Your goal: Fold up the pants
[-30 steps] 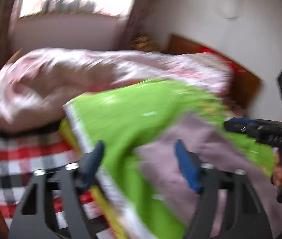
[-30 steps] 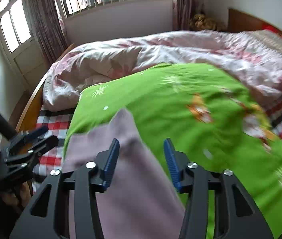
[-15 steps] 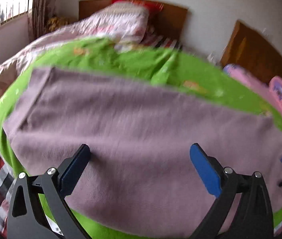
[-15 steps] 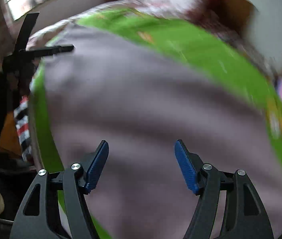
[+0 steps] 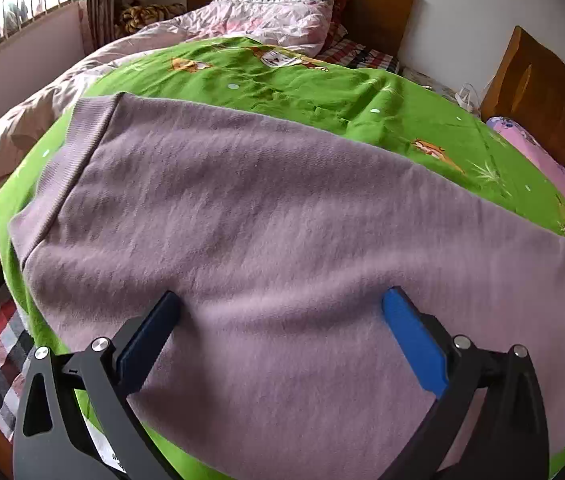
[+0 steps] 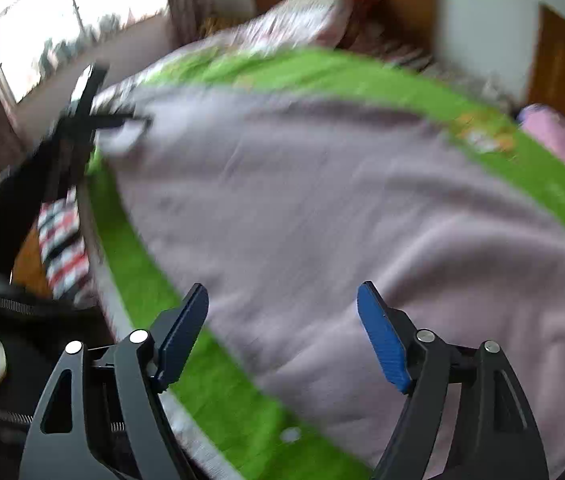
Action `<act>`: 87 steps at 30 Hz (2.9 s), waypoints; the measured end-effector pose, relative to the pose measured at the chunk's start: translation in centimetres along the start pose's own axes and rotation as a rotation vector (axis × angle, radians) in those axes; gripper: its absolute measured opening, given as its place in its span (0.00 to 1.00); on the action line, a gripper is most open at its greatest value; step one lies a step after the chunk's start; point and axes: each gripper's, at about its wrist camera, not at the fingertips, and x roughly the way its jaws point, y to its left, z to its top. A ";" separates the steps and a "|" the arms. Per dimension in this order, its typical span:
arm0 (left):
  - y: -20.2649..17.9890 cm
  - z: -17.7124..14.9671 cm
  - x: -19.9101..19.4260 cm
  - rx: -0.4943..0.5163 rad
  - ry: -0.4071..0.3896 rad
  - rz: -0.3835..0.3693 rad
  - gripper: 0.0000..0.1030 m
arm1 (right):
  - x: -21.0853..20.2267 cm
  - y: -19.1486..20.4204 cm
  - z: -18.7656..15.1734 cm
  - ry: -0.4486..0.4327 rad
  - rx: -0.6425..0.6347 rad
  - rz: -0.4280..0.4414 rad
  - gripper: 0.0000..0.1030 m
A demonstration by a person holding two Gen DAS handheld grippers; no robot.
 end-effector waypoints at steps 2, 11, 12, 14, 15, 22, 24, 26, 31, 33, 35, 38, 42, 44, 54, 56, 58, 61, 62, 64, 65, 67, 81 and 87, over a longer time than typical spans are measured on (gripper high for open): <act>-0.2 0.0 0.0 0.002 -0.004 0.010 0.99 | 0.0 -2.0 0.0 -0.008 0.052 -0.086 0.81; 0.0 -0.1 0.0 -0.004 -0.008 0.007 0.99 | -1.5 -6.0 -4.9 0.085 0.127 -0.081 0.85; 0.0 -0.1 0.0 -0.004 -0.008 0.006 0.99 | -1.9 -6.2 -4.9 0.094 0.144 -0.072 0.85; 0.0 -0.1 0.0 -0.005 -0.008 0.005 0.99 | -2.2 -6.6 -4.5 0.119 0.154 -0.113 0.85; 0.0 -0.1 0.0 -0.005 -0.008 0.006 0.99 | -2.4 -6.8 -3.8 0.099 0.160 -0.151 0.85; 0.0 -0.1 0.1 -0.007 -0.007 0.003 0.99 | -0.7 -7.6 1.7 -0.070 0.264 -0.099 0.86; 0.0 0.0 0.1 -0.008 -0.006 0.002 0.99 | 1.7 -7.5 2.8 -0.014 0.242 -0.127 0.85; 0.0 -0.1 0.1 -0.009 -0.007 0.001 0.99 | 3.8 -7.7 2.7 0.061 0.234 -0.138 0.86; -0.2 -0.1 -0.1 -0.024 -0.001 0.035 0.99 | 4.2 -6.7 1.1 0.127 0.120 -0.166 0.94; -1.2 0.0 -0.9 -0.065 0.013 0.113 0.93 | 3.4 -6.7 0.8 0.146 0.108 -0.187 0.93; -5.0 0.5 -2.9 -0.013 -0.036 0.066 0.91 | 2.0 -7.1 0.3 0.121 0.136 -0.202 0.93; -14.2 1.7 -4.9 0.204 -0.089 -0.101 0.93 | -0.4 -9.7 -0.8 0.049 0.249 -0.254 0.93; -29.3 1.0 -5.0 0.525 -0.051 -0.387 0.93 | -1.2 -12.8 -2.5 0.023 0.352 -0.341 0.93; -36.2 0.0 -3.2 0.647 0.010 -0.500 0.93 | -1.9 -13.3 -3.3 -0.007 0.378 -0.317 0.94; -44.9 -3.1 3.0 0.784 0.041 -0.456 0.98 | -4.4 -13.5 -8.3 -0.005 0.319 -0.257 0.93; -45.1 -3.1 3.1 0.782 0.039 -0.455 0.98 | -4.5 -13.5 -8.6 -0.001 0.301 -0.246 0.93; -45.2 -3.2 3.3 0.781 0.037 -0.451 0.98 | -4.7 -13.6 -8.7 0.008 0.296 -0.229 0.93; -44.5 -3.3 3.2 0.779 0.032 -0.444 0.99 | -4.8 -13.5 -8.5 0.040 0.278 -0.218 0.93; -43.8 -3.4 2.8 0.777 0.030 -0.441 0.99 | -4.8 -13.5 -8.1 0.064 0.272 -0.219 0.93; -43.8 -3.5 2.7 0.779 0.028 -0.435 0.99 | -5.4 -13.5 -7.2 0.086 0.260 -0.224 0.93; -43.7 -3.5 2.7 0.780 0.027 -0.432 0.99 | -5.7 -13.7 -6.6 0.072 0.252 -0.241 0.93; -43.7 -3.5 2.7 0.780 0.026 -0.429 0.99 | -6.7 -14.9 -4.5 -0.004 0.244 -0.310 0.94; -43.7 -3.5 2.7 0.781 0.026 -0.428 0.99 | -0.6 -19.3 -2.4 0.149 0.246 -0.305 0.95; -43.7 -3.5 2.7 0.780 0.026 -0.428 0.99 | -2.9 -18.5 -4.3 0.160 0.274 -0.377 0.94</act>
